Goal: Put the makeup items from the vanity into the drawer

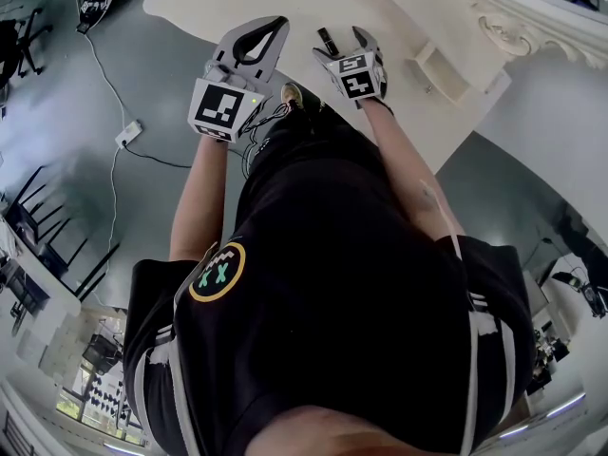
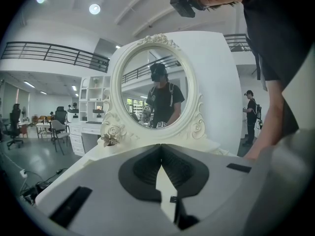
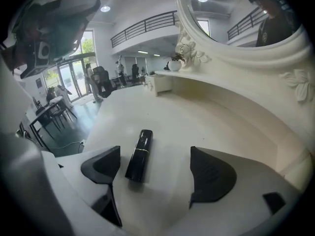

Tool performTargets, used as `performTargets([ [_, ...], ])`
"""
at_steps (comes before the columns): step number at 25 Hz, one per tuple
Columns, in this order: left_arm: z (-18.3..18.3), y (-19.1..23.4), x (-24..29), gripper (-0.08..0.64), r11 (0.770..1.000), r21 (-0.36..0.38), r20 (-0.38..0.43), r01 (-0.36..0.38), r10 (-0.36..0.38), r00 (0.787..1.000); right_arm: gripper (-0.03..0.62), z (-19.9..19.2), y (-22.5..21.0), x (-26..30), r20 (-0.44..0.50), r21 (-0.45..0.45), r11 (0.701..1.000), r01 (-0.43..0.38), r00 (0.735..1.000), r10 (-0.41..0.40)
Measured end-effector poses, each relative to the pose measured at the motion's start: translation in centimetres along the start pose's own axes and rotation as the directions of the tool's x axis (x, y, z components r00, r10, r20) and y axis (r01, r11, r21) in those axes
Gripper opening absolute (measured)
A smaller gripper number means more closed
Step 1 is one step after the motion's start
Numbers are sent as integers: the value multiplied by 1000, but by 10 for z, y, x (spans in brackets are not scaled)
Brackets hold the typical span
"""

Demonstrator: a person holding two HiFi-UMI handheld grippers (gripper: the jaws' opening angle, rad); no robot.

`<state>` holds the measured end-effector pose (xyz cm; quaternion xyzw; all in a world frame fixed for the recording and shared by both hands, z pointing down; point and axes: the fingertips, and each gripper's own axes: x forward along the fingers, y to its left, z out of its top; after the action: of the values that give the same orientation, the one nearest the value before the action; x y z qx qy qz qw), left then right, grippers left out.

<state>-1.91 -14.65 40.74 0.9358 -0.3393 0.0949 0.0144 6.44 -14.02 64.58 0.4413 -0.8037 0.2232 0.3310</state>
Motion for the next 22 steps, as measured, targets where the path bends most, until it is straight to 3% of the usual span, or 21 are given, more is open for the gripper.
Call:
performTargets([
  [8, 1, -6, -1, 20, 1000, 7, 11, 22, -22, 1000, 459, 1, -1, -1, 6, -34, 999, 13, 1000, -13],
  [12, -2, -3, -2, 20, 1000, -3, -1, -1, 1, 1000, 422, 0, 0, -3, 8, -32, 999, 11, 1000, -10],
  [18, -1, -4, -3, 20, 1000, -1, 4, -4, 4, 1000, 284, 0, 1, -6, 9, -45, 999, 6, 1000, -6],
  [22, 0, -3, -2, 20, 1000, 4, 1, -11, 11, 1000, 151, 1, 7, -6, 4, -73, 997, -9, 1000, 9],
])
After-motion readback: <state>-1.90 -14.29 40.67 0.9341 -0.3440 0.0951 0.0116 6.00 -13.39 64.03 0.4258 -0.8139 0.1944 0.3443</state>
